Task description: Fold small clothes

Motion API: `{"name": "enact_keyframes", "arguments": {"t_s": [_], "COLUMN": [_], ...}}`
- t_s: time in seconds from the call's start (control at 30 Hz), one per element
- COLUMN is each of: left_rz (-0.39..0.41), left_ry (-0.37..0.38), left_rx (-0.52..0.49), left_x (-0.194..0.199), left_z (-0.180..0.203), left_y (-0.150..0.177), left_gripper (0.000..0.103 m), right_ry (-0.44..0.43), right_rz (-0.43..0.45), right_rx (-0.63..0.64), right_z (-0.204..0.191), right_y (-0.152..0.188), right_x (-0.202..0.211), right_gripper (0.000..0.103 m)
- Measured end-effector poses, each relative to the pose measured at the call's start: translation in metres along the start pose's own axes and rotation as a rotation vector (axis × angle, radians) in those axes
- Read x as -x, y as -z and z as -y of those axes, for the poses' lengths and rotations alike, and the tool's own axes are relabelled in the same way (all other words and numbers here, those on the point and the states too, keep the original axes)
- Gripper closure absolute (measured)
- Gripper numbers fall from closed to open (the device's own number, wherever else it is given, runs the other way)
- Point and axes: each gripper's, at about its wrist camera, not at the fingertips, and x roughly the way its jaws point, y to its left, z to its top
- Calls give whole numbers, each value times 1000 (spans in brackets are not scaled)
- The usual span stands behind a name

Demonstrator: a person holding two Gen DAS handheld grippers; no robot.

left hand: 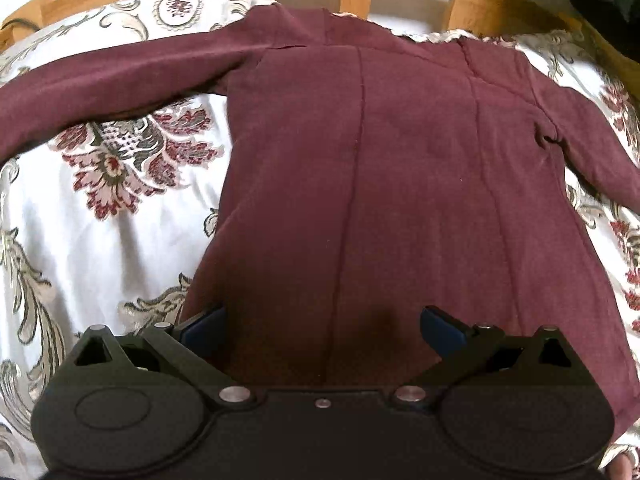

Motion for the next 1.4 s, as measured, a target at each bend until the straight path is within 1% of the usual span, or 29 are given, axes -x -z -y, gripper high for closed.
{"name": "enact_keyframes", "arguments": {"t_s": [0.03, 0.1, 0.23, 0.3, 0.33, 0.4, 0.43, 0.5, 0.57, 0.67, 0.73, 0.77, 0.83, 1.0, 1.13, 1.2, 1.23, 1.3, 1.4], "left_rz": [9, 15, 23, 23, 21, 15, 13, 9, -4, -23, -37, -42, -49, -58, -61, -60, -60, -58, -51], "left_ry": [5, 20, 32, 30, 29, 26, 26, 26, 21, 5, -13, -20, -29, -35, -42, -38, -34, -32, -25], "left_rx": [9, 16, 16, 10, 6, 0, -2, -4, -6, -8, -8, -7, -7, -15, -16, -3, 1, 14, 42], "left_x": [2, 5, 9, 9, 9, 8, 7, 6, 4, 2, 0, 0, -1, -1, -1, 0, 1, 2, 5], "left_z": [0, 1, 4, 5, 5, 7, 7, 7, 7, 5, 3, 3, 1, 1, 3, 2, 2, 0, -4], "left_y": [1, 2, 4, 5, 5, 4, 5, 5, 4, 5, 5, 6, 6, 6, 7, 7, 7, 8, 7], "left_gripper": [1, 1, 1, 1, 1, 1, 1, 1, 1, 1, 1, 1, 1, 1, 1, 1, 1, 1, 1], "right_ry": [16, 20, -17, -1, 4, -7, -20, -32, -41, -51, -61, -83, -103, -164, -249, -308, -344, -426, -558], "right_rz": [-13, -12, -10, -24, -34, -33, -31, -25, -17, 19, 44, 60, 89, 197, 285, 332, 333, 373, 397], "right_rx": [-10, -14, -69, -39, -24, 5, 6, 4, -1, 9, 23, 34, 69, 170, 294, 381, 408, 504, 619], "right_z": [2, 5, 15, 11, 8, 3, 2, 1, 1, -1, -3, -5, -12, -31, -58, -77, -86, -110, -140], "right_y": [0, -1, -2, -1, 0, 2, 1, 1, 0, -1, -2, -2, -2, -2, 7, 16, 22, 36, 62], "right_x": [-2, -5, -8, -13, -15, -14, -13, -11, -9, -3, 2, 5, 10, 31, 55, 70, 78, 96, 125], "right_gripper": [0, 0, 0, 1, 4, 20, 24, 40, 51, 81, 86, 91, 93, 93, 93, 93, 93, 93, 93]}}
